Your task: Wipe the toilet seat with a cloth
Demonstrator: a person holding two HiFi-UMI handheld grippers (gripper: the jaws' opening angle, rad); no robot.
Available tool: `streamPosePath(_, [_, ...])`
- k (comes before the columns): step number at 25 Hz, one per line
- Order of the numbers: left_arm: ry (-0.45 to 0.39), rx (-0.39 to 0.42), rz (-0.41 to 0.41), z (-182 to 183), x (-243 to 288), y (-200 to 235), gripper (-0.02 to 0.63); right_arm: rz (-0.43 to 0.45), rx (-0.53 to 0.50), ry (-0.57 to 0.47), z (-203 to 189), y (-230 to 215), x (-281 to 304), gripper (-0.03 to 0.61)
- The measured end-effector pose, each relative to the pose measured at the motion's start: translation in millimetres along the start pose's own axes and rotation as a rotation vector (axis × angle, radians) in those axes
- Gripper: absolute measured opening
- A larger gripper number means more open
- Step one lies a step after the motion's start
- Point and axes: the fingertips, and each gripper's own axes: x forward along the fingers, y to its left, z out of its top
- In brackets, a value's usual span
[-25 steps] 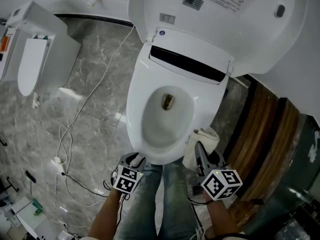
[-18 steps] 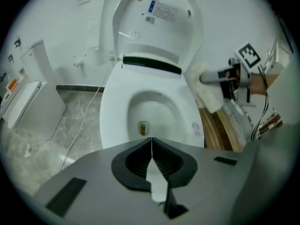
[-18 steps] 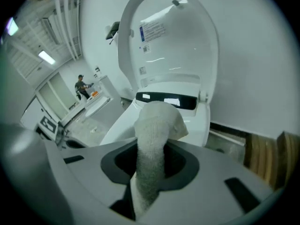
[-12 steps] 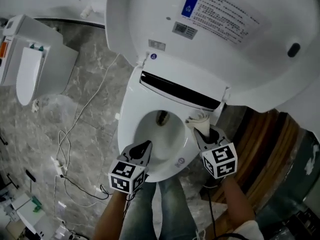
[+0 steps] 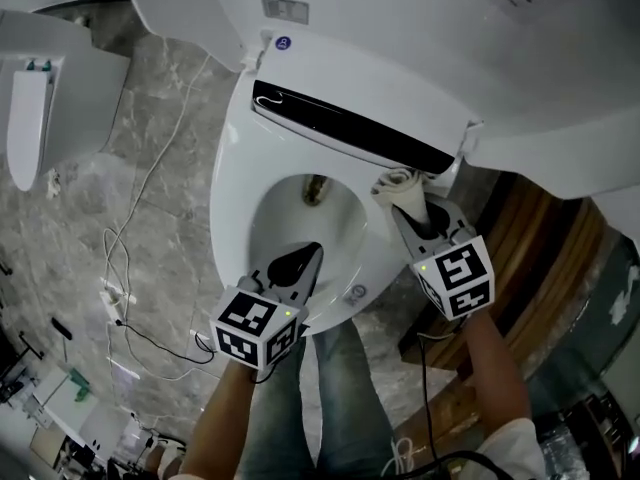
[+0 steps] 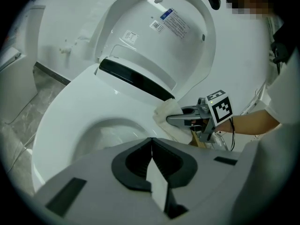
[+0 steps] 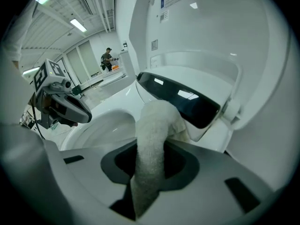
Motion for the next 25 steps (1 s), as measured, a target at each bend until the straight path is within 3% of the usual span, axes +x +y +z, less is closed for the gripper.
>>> streamPosePath(8, [0.008,-0.005,0.005,-35,-41,3,0.015,0.043,0.056,0.047,-49,57,-12,0.089])
streamPosePath(17, [0.011,-0.031,0.069,-106,-131,23,0.015,0.091,0.176,0.077,-110,186,-17,0.089])
streamPosePath(25, [0.001,-0.085,0.136,-155,-197,58,0.015,0.201,0.141,0.087,-105,298,11,0.089])
